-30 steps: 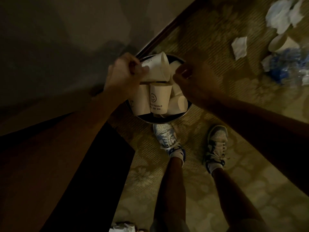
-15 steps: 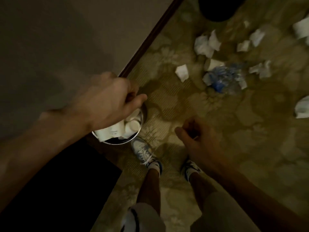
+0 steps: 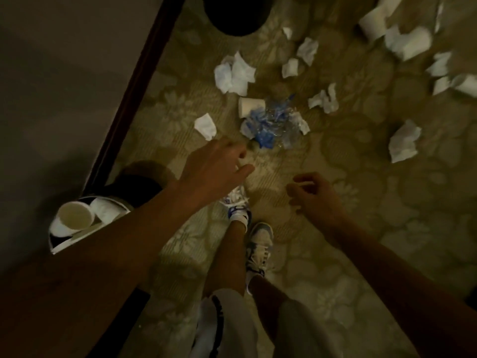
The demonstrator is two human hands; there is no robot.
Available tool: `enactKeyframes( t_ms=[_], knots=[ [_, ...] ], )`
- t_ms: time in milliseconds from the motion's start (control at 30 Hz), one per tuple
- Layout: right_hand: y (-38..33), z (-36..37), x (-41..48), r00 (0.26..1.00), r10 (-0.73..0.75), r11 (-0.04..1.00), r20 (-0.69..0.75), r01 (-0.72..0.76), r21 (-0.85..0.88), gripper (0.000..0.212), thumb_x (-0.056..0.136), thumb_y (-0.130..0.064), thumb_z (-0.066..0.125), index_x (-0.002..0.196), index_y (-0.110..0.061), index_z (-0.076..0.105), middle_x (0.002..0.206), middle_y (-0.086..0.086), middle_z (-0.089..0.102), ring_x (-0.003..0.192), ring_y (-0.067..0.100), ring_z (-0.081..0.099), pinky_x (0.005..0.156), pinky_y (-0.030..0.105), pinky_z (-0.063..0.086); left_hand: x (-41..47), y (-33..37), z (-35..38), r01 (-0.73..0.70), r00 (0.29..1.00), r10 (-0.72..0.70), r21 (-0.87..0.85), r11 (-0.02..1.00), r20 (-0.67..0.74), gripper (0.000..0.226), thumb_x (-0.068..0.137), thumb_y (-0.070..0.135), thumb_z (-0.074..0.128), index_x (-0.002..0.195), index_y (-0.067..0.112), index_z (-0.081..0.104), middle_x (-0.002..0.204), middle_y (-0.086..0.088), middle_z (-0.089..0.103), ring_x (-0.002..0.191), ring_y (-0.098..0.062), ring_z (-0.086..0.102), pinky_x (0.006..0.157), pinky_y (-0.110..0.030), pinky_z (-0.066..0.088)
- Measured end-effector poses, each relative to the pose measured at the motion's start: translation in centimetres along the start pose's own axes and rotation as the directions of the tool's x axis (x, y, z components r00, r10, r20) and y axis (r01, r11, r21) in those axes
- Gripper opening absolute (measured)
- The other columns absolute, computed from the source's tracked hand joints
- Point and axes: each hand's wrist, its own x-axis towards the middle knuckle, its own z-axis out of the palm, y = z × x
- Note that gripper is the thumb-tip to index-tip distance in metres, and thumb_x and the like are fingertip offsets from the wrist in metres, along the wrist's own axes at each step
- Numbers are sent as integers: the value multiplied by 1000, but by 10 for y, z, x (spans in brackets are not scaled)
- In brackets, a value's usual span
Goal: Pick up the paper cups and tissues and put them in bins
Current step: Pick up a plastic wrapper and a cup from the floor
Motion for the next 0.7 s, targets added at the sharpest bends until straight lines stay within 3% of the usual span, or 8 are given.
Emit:
enactKeyframes(
  t_ms=[133,300,467,567,700],
  knots=[
    [15,-8,63,989,147,987,-3,-146,67,35,93,-29,64,124,-16,54,101,10,66,87,28,67,80,46,56,68,-29,52,65,989,-66,16,998,134,52,93,44,59,136,16,49,134,-12,47,119,-33,50,93,-47,45],
    [34,-8,131,990,142,989,-1,-142,30,44,93,-32,63,133,-21,49,105,0,63,88,16,64,75,34,56,131,-49,109,217,976,-209,-267,939,57,66,88,53,62,143,24,40,148,-5,33,126,-27,46,93,-32,39],
    [50,-2,193,978,203,973,-46,-197,119,70,84,-62,59,140,-24,42,134,6,54,119,29,56,100,53,48,179,-67,154,213,977,-198,-325,922,79,80,87,53,63,152,28,25,160,-3,19,139,-21,32,100,-22,25],
    [56,4,235,959,283,934,10,-278,225,83,82,-72,51,149,-29,28,144,6,45,123,31,51,91,53,51,211,-77,174,148,988,-152,-350,925,16,83,86,54,64,153,25,25,162,-3,15,143,-17,23,103,-17,20],
    [67,9,286,966,247,918,83,-260,298,81,83,-76,42,151,-36,24,150,1,40,126,30,47,85,48,49,248,-90,199,99,993,-118,-419,903,-18,94,80,67,56,155,28,15,164,-3,7,149,-21,13,119,-40,20]
  ],
)
